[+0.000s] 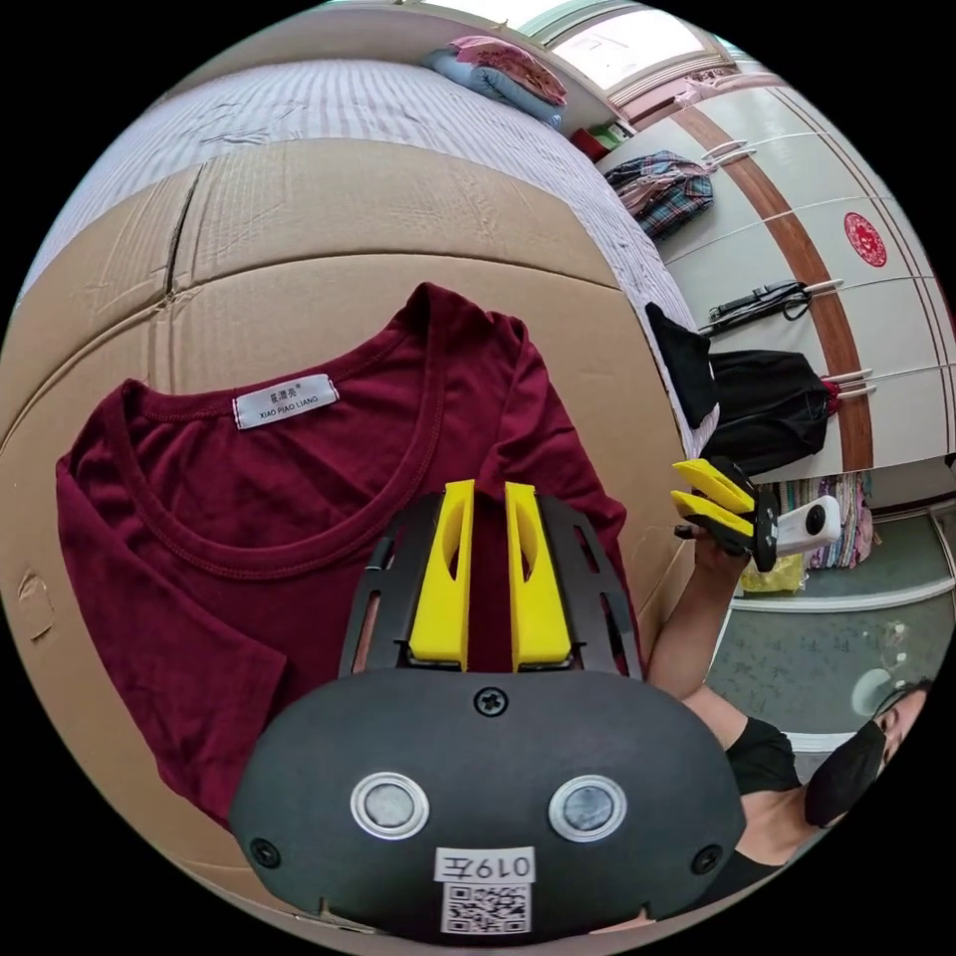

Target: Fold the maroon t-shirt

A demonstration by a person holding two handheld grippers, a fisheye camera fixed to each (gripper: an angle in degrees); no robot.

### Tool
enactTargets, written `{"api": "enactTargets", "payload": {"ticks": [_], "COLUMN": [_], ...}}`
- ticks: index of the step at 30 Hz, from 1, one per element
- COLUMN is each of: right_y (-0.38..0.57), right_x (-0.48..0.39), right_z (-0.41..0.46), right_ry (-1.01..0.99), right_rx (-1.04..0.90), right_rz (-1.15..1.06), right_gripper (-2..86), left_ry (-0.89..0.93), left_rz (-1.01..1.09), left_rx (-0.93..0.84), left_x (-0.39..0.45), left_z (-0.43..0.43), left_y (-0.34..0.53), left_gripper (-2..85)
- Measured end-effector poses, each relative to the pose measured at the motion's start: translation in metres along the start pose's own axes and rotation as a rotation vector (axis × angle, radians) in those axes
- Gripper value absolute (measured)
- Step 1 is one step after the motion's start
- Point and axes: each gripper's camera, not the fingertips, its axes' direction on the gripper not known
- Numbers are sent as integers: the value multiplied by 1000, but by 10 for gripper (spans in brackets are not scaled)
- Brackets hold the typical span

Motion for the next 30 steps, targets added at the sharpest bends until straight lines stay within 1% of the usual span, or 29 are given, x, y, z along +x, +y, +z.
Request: {"api": "enactTargets", "payload": {"ticks": [2,4,5,8,10,12,13,15,16,19,22,25,28,30], "right_y": [5,10,12,17,25,32,36,41,43,48,50,51,52,52], "right_x": [-15,-29,-39,-62,-72,-77,-78,-78,-79,-81,-82,-84,-87,-90], "right_z": [2,8,14,29,32,36,37,41,45,54,58,60,63,66], "right_ry": [82,141,181,225,256,285,275,252,251,270,277,270,265,267], "right_rx": [29,45,32,-20,-18,-8,4,12,8,-19,-12,-5,-11,-24], "right_rz": [-22,-60,-100,-198,-232,-233,-224,-207,-203,-205,-209,-220,-260,-294], "right_gripper": [59,49,44,49,51,49,47,46,44,35,16,6,13,33], "left_ry": [24,29,25,-149,-179,-229,-271,-457,-479,-484,-553,-558,-584,-590], "left_rz": [55,192,315,460,567,690,706,741,745,747,708,685,674,682], "left_rx": [65,121,142,153,178,118,99,89,97,111,117,123,142,175], "left_x": [20,52,80,140,175,222,232,267,273,297,311,320,331,340], "left_z": [-13,-22,-24,-20,-14,11,19,42,45,49,52,47,40,29], "left_y": [15,34,49,85,109,132,136,150,153,160,163,165,166,168], "left_gripper": [64,63,60,68,77,89,94,111,111,104,82,63,35,22]}}
